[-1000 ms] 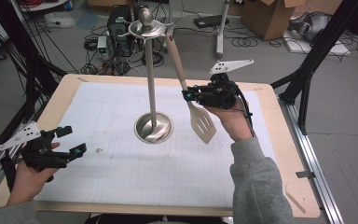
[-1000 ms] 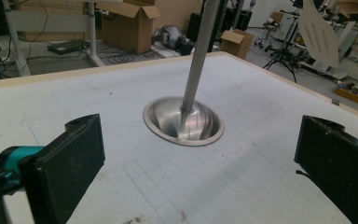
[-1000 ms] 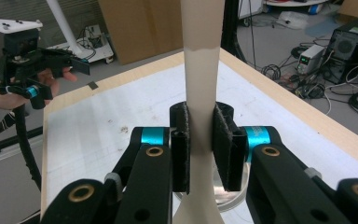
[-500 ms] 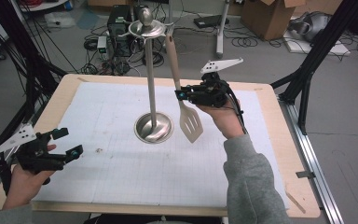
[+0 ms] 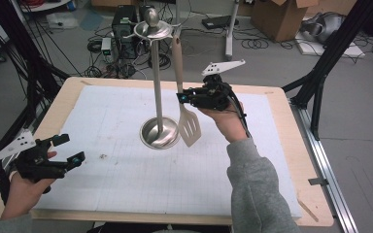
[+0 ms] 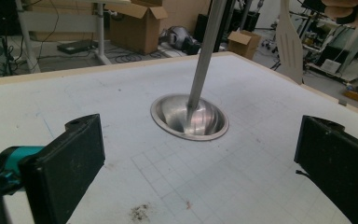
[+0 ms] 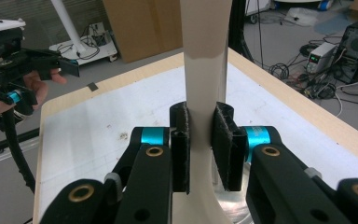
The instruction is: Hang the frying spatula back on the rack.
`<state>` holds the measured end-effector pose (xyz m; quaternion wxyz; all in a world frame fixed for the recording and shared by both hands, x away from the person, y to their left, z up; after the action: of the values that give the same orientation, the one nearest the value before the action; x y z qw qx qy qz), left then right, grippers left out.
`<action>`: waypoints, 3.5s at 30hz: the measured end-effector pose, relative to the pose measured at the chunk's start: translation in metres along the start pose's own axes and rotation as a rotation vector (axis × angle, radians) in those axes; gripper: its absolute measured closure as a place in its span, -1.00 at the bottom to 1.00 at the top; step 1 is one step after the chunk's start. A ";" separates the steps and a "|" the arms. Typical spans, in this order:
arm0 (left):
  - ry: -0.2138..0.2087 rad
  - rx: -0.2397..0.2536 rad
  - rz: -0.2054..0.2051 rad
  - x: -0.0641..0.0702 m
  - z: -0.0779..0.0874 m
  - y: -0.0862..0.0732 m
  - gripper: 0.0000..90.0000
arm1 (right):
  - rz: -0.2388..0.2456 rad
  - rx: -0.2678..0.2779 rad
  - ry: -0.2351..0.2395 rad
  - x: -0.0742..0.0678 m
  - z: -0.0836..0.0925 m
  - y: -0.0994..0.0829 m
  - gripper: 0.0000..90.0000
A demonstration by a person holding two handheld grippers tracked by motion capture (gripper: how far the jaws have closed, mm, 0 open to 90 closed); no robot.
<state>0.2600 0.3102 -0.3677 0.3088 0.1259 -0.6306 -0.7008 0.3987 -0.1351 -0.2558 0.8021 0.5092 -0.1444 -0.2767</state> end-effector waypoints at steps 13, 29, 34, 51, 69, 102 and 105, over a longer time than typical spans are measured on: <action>-0.002 0.005 -0.002 0.001 0.002 0.001 -0.95 | -0.002 0.004 -0.009 -0.003 -0.011 0.003 0.74; -0.001 0.005 -0.001 0.001 0.002 0.001 -0.95 | -0.006 0.013 -0.014 -0.004 -0.014 0.003 0.73; 0.000 0.003 -0.002 0.000 0.002 0.001 -0.95 | -0.011 0.014 -0.013 -0.004 -0.015 0.003 0.72; -0.006 0.005 -0.004 -0.002 -0.001 0.003 -0.95 | -0.021 0.061 -0.095 -0.005 0.013 0.002 -0.17; -0.019 0.019 0.001 -0.011 -0.010 0.009 -0.95 | 0.062 0.100 -0.102 -0.015 0.036 -0.021 -0.77; -0.054 0.052 -0.015 -0.018 -0.032 0.020 -0.95 | -0.073 0.168 -0.163 0.013 0.095 -0.100 -0.77; -0.055 0.052 -0.016 -0.018 -0.033 0.020 -0.95 | -0.077 0.165 -0.176 0.017 0.101 -0.105 -0.77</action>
<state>0.2977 0.2939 -0.3580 0.2824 0.1197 -0.6557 -0.6899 0.3288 -0.2539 -0.3067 0.7304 0.5525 -0.2170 -0.3380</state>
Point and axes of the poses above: each handheld gripper's, and its own axes: z roughly backward along the jaws, y roughly out of its top, x roughly to its right, the point moved 1 cm from there along -z, roughly forward along the jaws, and after that the axes turned 10 degrees about -y, right-handed, at the moved point
